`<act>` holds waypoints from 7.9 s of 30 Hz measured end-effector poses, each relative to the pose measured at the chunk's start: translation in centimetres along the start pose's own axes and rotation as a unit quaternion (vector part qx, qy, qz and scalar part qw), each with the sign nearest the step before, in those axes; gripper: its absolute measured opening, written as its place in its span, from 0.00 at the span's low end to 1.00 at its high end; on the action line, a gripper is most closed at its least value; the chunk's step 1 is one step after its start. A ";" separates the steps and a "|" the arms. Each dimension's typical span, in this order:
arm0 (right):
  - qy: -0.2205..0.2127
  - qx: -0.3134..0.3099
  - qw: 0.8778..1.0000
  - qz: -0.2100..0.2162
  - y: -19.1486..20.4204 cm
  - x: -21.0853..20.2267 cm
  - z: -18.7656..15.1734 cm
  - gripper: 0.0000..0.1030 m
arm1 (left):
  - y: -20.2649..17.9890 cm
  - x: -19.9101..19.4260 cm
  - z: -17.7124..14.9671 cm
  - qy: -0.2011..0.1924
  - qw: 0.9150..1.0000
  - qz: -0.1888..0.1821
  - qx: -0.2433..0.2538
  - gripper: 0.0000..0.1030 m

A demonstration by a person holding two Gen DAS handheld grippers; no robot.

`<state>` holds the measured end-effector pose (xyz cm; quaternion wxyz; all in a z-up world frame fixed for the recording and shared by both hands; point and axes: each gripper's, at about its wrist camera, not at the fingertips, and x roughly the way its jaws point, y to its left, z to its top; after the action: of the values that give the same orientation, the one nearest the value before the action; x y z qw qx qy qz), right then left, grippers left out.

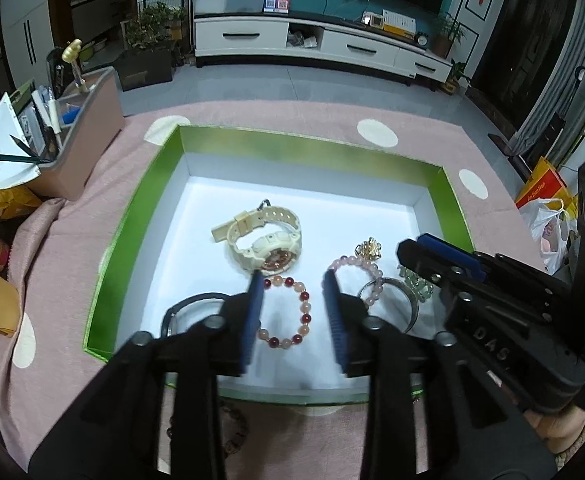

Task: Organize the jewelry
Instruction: 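Open both tools to release the bracelets and lift out of the box, then move both tools toward the brown wooden bracelet and silver ring, then grasp the brown wooden bead bracelet with the left tool while the right tool grasps the silver ring, then lift the bracelet and ring and carry them over the green box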

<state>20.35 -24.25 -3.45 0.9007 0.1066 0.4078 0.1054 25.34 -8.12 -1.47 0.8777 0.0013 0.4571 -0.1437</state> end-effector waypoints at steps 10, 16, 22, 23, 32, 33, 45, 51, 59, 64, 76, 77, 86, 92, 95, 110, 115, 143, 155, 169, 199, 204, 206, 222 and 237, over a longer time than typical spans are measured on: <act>-0.056 -0.019 0.998 -0.012 -0.3 -6.8 -2.4 0.47 | 3.4 -5.6 -2.0 -0.047 0.998 0.020 -0.027 0.82; -0.073 -0.020 0.997 -0.024 -0.7 -10.6 -5.5 0.60 | 5.4 -8.2 -5.4 -0.051 0.997 0.034 -0.045 0.95; -0.071 -0.005 0.997 -0.025 -1.2 -13.3 -9.1 0.68 | 5.7 -9.5 -9.4 -0.039 0.997 0.041 -0.054 0.98; -0.067 -0.002 0.997 -0.025 -1.2 -13.5 -9.7 0.68 | 5.7 -9.6 -10.0 -0.037 0.997 0.041 -0.056 0.98; -0.038 0.021 0.999 -0.014 -0.5 -14.2 -14.1 0.68 | 4.4 -11.3 -14.6 -0.034 0.996 0.076 -0.043 0.98; -0.036 0.023 0.999 -0.011 -0.4 -14.2 -14.4 0.68 | 4.3 -11.4 -15.0 -0.034 0.996 0.075 -0.043 0.98; -0.014 0.029 0.999 0.004 0.7 -13.3 -16.0 0.68 | 4.2 -12.0 -17.4 -0.028 0.995 0.086 -0.049 0.98; -0.002 0.037 0.999 0.003 0.5 -12.3 -16.4 0.68 | 4.5 -11.3 -17.7 -0.022 0.994 0.088 -0.053 0.98; 0.005 0.038 0.999 0.004 0.4 -11.3 -16.1 0.68 | 4.5 -10.3 -17.6 -0.015 0.995 0.086 -0.050 0.98; 0.011 0.041 0.999 0.002 0.1 -10.5 -16.0 0.68 | 4.5 -9.5 -17.4 -0.009 0.995 0.086 -0.048 0.98; 0.025 0.062 0.998 -0.002 -1.5 -8.5 -15.6 0.68 | 5.3 -7.2 -16.9 0.006 0.995 0.079 -0.059 0.98; 0.026 0.063 0.998 -0.002 -1.5 -8.3 -15.5 0.68 | 5.4 -7.1 -16.8 0.006 0.995 0.078 -0.060 0.98; 0.030 0.036 0.999 -0.016 -0.5 -6.0 -14.4 0.67 | 6.0 -5.5 -15.7 -0.002 0.996 0.061 -0.059 0.97; 0.037 0.009 0.999 -0.034 0.6 -4.0 -13.7 0.54 | 5.9 -4.3 -15.0 0.002 0.997 0.055 -0.050 0.86; 0.039 -0.003 0.998 -0.045 1.0 -3.2 -13.5 0.50 | 5.6 -4.1 -14.8 -0.001 0.998 0.045 -0.043 0.80; 0.041 -0.034 0.994 -0.094 2.1 -1.2 -12.0 0.38 | 3.6 -1.5 -13.2 0.014 0.999 0.002 0.034 0.39; 0.043 -0.044 0.993 -0.105 2.2 -1.1 -12.0 0.35 | 3.2 -0.8 -13.6 0.026 0.998 -0.010 0.049 0.31; 0.022 -0.046 0.998 -0.042 2.5 -4.1 -13.8 0.20 | 4.0 -4.0 -14.5 0.014 0.998 -0.059 -0.019 0.10; 0.005 -0.038 0.999 -0.032 2.7 -6.7 -14.4 0.20 | 4.2 -7.3 -14.3 -0.012 0.997 -0.069 -0.045 0.10; -0.033 -0.043 0.998 -0.022 3.4 -10.6 -14.4 0.20 | 3.5 -10.7 -14.1 -0.040 0.995 -0.075 -0.048 0.10; -0.100 -0.058 0.993 -0.013 4.2 -15.8 -12.1 0.20 | 2.8 -14.7 -11.9 -0.089 0.993 -0.063 -0.038 0.10; -0.109 -0.061 0.992 -0.013 4.4 -16.1 -11.6 0.20 | 2.5 -14.9 -11.2 -0.096 0.993 -0.061 -0.032 0.10; -0.113 -0.063 0.992 -0.013 4.4 -16.2 -11.3 0.20 | 2.4 -15.0 -10.8 -0.098 0.993 -0.061 -0.030 0.10; -0.129 -0.069 0.989 -0.013 4.4 -15.9 -8.6 0.20 | 2.6 -15.0 -7.5 -0.118 0.992 -0.046 -0.015 0.10; -0.123 -0.064 0.990 -0.014 3.4 -14.2 -6.6 0.20 | 4.2 -13.6 -2.5 -0.119 0.992 -0.039 -0.026 0.10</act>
<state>5.86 -24.20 3.35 0.9504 0.0549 0.2877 0.1049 17.02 -0.34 7.48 0.9194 -0.0564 0.3527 -0.1647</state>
